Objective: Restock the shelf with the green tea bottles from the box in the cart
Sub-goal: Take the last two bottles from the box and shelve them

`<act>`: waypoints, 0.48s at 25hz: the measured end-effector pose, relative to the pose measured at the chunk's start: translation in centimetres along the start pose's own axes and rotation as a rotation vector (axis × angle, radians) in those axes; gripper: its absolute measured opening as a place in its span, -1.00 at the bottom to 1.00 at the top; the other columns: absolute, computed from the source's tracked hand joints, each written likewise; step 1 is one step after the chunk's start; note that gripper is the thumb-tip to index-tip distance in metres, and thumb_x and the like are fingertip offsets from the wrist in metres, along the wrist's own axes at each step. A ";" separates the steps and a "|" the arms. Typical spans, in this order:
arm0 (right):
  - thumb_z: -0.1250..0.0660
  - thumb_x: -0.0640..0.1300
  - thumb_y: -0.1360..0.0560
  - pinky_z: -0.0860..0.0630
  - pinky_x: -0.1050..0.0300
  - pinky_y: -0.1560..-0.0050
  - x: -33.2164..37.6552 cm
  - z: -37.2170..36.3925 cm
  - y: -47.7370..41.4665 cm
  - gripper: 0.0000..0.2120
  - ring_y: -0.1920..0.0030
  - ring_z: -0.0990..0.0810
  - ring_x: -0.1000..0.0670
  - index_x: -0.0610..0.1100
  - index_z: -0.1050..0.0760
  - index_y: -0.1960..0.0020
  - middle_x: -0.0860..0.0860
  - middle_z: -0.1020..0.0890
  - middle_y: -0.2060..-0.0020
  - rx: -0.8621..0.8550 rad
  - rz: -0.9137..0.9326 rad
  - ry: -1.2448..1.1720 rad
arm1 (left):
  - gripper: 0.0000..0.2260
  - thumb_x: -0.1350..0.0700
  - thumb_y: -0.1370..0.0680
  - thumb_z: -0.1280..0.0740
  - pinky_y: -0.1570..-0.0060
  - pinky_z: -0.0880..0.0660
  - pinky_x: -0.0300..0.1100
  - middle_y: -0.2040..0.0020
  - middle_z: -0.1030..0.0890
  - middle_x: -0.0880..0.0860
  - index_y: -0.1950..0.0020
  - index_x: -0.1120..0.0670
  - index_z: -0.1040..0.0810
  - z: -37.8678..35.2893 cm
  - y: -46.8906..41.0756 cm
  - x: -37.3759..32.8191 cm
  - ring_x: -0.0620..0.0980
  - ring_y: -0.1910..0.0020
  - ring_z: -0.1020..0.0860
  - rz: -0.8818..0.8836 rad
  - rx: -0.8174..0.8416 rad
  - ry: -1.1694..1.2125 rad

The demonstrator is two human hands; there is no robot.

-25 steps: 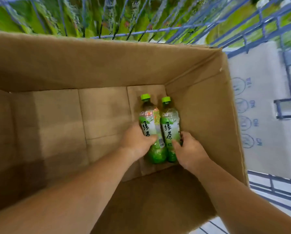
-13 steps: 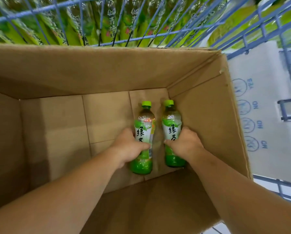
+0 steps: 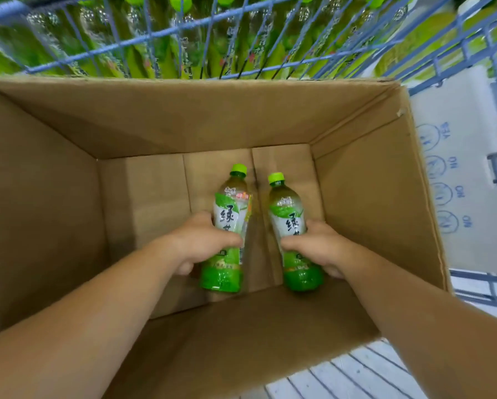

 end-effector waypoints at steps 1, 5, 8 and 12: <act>-0.49 -0.09 -0.17 -0.66 -0.13 -0.05 0.7 -0.5 1.0 -0.64 0.08 -0.69 -0.13 -0.06 -0.59 0.04 -0.10 -0.70 0.11 -0.008 0.014 0.000 | -0.77 0.22 -0.39 -0.53 0.06 -0.62 -0.13 0.06 -0.72 0.08 -0.02 0.08 -0.63 0.7 0.8 -0.1 0.03 0.09 -0.69 -0.008 0.004 0.005; -0.48 -0.08 -0.20 -0.66 -0.18 -0.03 3.4 -2.5 6.2 -0.68 0.07 -0.69 -0.14 -0.06 -0.55 0.06 -0.11 -0.70 0.11 -0.039 0.081 -0.064 | -0.83 0.20 -0.39 -0.52 -0.06 -0.60 -0.10 0.06 -0.72 0.04 0.06 0.04 -0.65 4.0 5.5 -0.5 0.02 0.05 -0.67 -0.060 -0.035 0.007; -0.48 -0.20 -0.38 -0.63 -0.09 0.01 6.0 -3.5 11.5 -0.80 0.08 -0.66 -0.11 -0.04 -0.48 0.10 -0.09 -0.65 0.13 -0.072 0.139 -0.145 | -0.84 0.17 -0.38 -0.53 -0.09 -0.61 -0.03 0.05 -0.72 0.05 0.08 0.03 -0.65 6.6 10.5 -1.1 0.05 0.04 -0.68 -0.089 -0.040 -0.010; -0.45 -0.18 -0.42 -0.55 0.06 0.15 9.1 -4.4 19.3 -0.82 0.18 -0.60 -0.05 -0.02 -0.46 0.14 -0.03 -0.60 0.21 -0.128 0.225 -0.199 | -0.83 0.15 -0.37 -0.54 -0.01 -0.64 0.03 0.12 -0.73 0.07 0.08 0.07 -0.64 10.0 18.2 -2.3 0.05 0.12 -0.70 -0.203 -0.056 -0.005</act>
Point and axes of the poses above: each hand's wrist, its own y-axis away from the middle knuckle, its own z-axis out of the back of the hand, x = y × z, the point moved 5 cm from there along -y, towards the middle knuckle
